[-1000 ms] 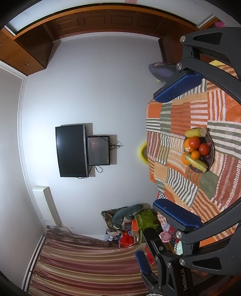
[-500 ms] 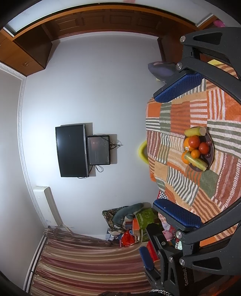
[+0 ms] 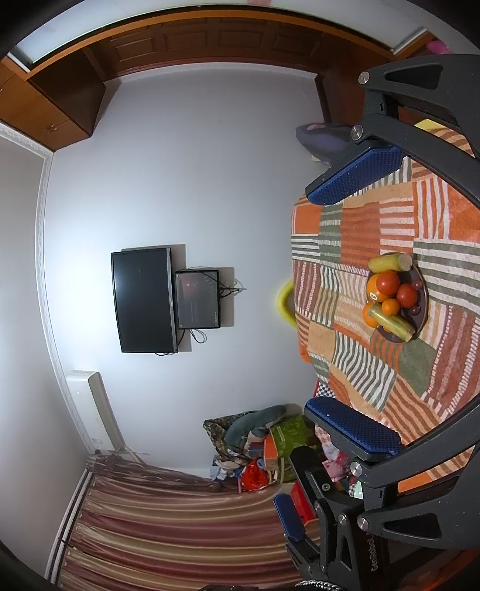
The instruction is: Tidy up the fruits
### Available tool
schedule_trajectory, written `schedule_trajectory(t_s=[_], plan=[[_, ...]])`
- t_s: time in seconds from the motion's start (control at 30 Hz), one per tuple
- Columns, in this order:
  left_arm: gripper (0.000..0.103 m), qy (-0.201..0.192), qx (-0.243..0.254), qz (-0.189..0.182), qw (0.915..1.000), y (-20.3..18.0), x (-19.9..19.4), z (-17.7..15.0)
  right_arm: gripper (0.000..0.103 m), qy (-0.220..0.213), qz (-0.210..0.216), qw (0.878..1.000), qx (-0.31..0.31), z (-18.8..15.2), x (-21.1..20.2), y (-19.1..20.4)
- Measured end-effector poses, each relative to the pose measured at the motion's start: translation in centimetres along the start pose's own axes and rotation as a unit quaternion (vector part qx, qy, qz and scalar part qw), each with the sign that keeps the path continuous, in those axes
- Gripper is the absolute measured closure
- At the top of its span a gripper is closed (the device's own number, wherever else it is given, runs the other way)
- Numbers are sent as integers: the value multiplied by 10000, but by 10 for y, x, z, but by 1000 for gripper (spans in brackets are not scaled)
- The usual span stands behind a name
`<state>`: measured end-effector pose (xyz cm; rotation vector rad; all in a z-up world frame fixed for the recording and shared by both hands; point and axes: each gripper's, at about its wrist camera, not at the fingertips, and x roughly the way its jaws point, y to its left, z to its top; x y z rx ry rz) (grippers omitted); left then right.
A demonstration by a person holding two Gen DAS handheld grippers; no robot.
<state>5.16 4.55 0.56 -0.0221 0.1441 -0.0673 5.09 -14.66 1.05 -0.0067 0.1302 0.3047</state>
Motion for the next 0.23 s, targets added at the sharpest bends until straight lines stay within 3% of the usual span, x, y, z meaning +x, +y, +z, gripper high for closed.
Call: schedule_trajectory(t_s=[0.23], plan=[[0,-9,16,-17,10000,-2,-1,0,0,5,-4,10000,18,0,0,-1]])
